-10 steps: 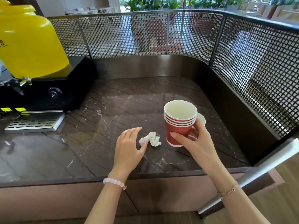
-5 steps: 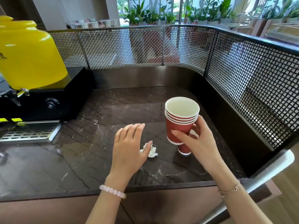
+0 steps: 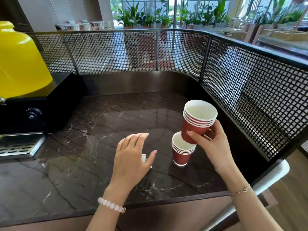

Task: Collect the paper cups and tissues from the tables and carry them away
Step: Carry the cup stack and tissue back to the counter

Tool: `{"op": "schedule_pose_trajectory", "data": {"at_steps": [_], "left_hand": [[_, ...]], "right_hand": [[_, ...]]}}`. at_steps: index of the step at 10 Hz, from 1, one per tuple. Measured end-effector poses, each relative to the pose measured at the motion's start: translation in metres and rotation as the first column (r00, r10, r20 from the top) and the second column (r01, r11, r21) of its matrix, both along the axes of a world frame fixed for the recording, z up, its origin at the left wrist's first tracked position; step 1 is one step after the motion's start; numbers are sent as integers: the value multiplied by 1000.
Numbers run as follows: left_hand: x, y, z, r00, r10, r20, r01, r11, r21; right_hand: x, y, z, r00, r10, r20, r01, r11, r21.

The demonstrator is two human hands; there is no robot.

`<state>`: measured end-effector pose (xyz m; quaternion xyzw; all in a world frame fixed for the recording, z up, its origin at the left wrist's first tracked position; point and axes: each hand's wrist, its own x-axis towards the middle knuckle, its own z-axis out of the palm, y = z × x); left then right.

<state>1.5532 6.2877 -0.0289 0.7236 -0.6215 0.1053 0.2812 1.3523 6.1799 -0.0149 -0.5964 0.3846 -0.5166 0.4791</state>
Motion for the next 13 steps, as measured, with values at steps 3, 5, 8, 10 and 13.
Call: {"op": "schedule_pose_trajectory", "data": {"at_steps": [3,5,8,10,13], "left_hand": [[-4,-2,-2,999,-13,-48,13,1000,-6],[-5,0,-3,998,1,-63,-1,1000,5],[-8,2,-7,997,3,-74,-1,999,34],[-11,4,-8,997,7,-79,-3,998,56],[-15,2,-1,997,-2,-73,4,1000,30]], "right_hand": [[10,-9,-29,997,63,-48,-60,996,72],[12,-11,-40,993,107,-41,-101,987,127],[12,-8,-61,992,98,-83,-77,972,224],[8,-7,-62,986,126,-105,-100,969,224],[4,2,-45,923,40,-383,-40,999,7]]}}
